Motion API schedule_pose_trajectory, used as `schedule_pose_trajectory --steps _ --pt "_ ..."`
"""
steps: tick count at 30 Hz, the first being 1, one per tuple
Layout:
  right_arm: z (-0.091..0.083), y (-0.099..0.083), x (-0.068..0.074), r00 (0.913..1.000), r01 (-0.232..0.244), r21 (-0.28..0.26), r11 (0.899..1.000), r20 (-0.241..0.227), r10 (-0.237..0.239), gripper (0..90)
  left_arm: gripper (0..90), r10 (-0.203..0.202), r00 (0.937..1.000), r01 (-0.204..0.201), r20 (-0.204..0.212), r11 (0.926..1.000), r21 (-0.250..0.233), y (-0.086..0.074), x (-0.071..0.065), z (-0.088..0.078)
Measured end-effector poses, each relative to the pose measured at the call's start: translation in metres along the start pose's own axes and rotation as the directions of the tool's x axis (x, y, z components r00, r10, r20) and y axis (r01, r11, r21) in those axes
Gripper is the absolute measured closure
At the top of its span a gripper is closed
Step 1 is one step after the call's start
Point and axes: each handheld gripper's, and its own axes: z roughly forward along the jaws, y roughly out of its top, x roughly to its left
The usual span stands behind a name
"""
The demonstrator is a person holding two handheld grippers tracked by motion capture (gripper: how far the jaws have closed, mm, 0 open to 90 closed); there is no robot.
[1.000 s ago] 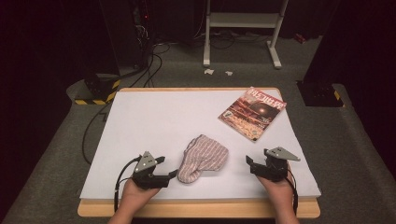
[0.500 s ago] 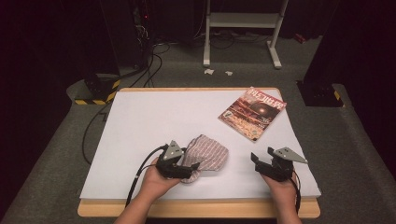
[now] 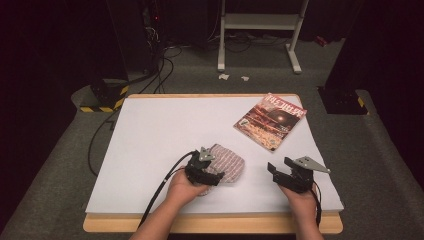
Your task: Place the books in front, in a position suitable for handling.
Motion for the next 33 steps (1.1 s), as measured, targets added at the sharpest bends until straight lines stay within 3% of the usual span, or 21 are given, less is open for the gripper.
schedule_pose_trajectory --steps 5,11,16,21,26,30,33 --pt "-0.001 0.0 0.002 0.9999 -0.013 -0.003 1.0 -0.004 0.013 26.9 26.3 0.018 0.9997 -0.018 -0.016 0.9996 0.02 0.001 -0.002 0.0" --pt "0.0 -0.001 0.005 0.9999 -0.014 0.007 1.0 -0.005 0.014 27.5 41.2 0.06 0.9982 -0.06 -0.01 0.998 0.022 0.0 -0.002 -0.002" --pt "0.001 -0.003 0.005 0.9998 -0.019 0.017 1.0 -0.002 0.019 28.1 59.9 0.086 0.9962 -0.086 -0.008 0.9958 -0.03 -0.007 -0.003 -0.007" --pt "-0.001 -0.003 0.003 0.9997 -0.022 0.017 1.0 -0.006 0.022 29.8 65.4 0.053 0.9986 -0.052 0.003 0.9964 -0.067 -0.011 0.004 -0.016" --pt "-0.001 -0.003 0.002 0.9998 -0.02 0.016 1.0 -0.001 0.02 30.0 66.1 -0.003 0.9981 -0.005 -0.061 0.9914 -0.131 -0.018 0.023 -0.038" --pt "-0.001 -0.004 0.002 0.9998 -0.019 0.019 1.0 0.001 0.019 30.4 66.0 -0.046 0.9923 0.028 -0.115 0.988 -0.152 -0.027 0.043 -0.055" --pt "-0.001 -0.004 0.002 0.9999 -0.016 0.022 1.0 0.004 0.016 30.9 66.0 -0.075 0.9833 0.047 -0.166 0.9846 -0.169 -0.036 0.06 -0.069"
